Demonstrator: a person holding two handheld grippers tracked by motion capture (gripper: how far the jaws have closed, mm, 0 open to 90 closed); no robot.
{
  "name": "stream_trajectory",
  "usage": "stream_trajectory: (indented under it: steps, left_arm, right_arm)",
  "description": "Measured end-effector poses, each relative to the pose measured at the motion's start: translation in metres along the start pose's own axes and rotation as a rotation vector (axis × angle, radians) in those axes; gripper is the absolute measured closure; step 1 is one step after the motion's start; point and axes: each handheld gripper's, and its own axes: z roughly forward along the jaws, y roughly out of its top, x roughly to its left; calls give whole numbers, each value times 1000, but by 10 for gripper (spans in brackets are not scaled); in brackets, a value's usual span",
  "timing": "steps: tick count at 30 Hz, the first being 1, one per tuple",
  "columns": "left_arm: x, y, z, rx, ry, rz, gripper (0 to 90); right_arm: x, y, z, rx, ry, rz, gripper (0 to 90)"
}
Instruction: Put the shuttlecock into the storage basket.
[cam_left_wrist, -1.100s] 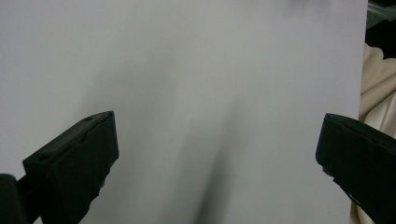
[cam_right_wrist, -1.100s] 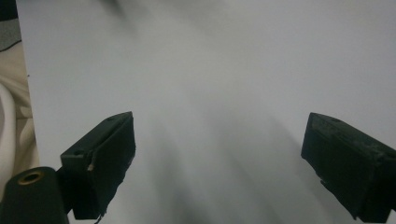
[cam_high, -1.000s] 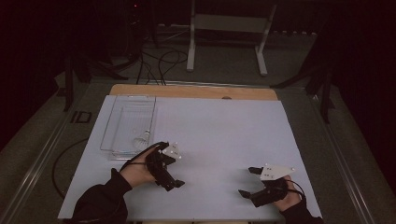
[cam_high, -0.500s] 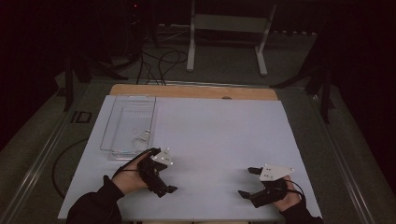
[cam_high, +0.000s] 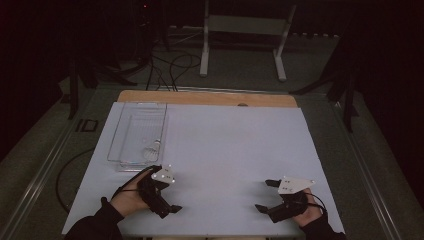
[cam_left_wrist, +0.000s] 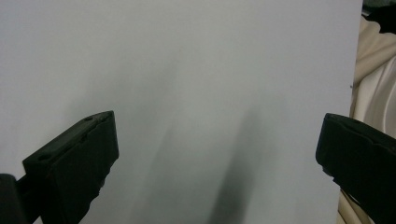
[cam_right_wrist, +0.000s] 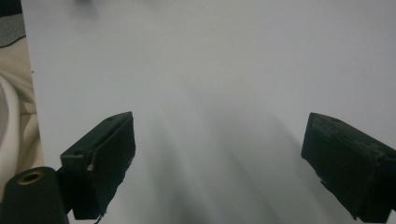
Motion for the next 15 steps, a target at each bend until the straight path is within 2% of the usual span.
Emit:
stream_trajectory:
  steps: [6, 10, 15]
  left_arm:
    - [1, -12, -6, -51, -26, -9, 1]
    - [2, -20, -7, -65, -4, -36, 1]
    - [4, -28, -8, -72, 24, -48, 1]
  right_arm:
    - [0, 0, -1, -3, 0, 1, 100]
    - [0, 0, -1, -5, -1, 0, 100]
    - [0, 0, -1, -3, -2, 2, 100]
